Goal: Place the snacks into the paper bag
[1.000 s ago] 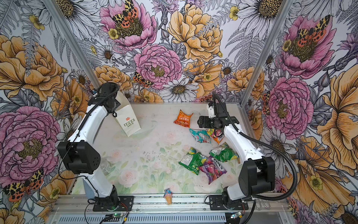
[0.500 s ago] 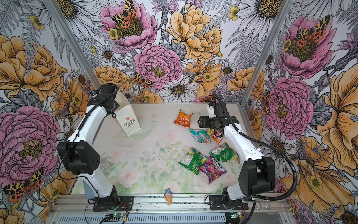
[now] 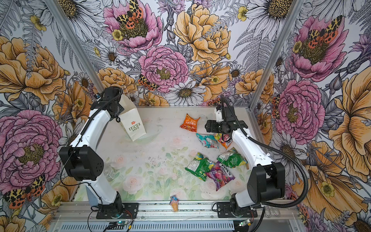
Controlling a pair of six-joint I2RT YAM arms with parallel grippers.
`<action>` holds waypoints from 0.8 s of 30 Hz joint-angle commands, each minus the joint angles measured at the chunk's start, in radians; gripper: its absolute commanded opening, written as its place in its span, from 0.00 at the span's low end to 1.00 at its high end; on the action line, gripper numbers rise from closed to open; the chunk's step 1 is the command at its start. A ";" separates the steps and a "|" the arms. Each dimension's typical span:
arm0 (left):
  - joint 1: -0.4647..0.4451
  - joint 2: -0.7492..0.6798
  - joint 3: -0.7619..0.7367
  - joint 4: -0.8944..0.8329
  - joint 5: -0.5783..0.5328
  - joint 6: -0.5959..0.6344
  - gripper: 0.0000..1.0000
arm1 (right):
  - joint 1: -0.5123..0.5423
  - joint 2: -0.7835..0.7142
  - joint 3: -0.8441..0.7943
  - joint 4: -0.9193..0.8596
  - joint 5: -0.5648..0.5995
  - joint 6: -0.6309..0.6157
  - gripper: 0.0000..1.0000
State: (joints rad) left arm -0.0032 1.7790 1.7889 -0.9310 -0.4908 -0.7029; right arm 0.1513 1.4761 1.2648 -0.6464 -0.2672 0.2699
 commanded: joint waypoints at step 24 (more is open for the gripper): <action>-0.143 -0.242 -0.193 0.210 0.146 0.114 0.00 | 0.000 -0.029 -0.027 0.018 -0.027 0.067 0.82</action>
State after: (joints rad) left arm -0.1272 1.5829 1.6287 -0.8131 -0.3920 -0.6014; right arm 0.1513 1.4738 1.2461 -0.6460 -0.2859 0.3145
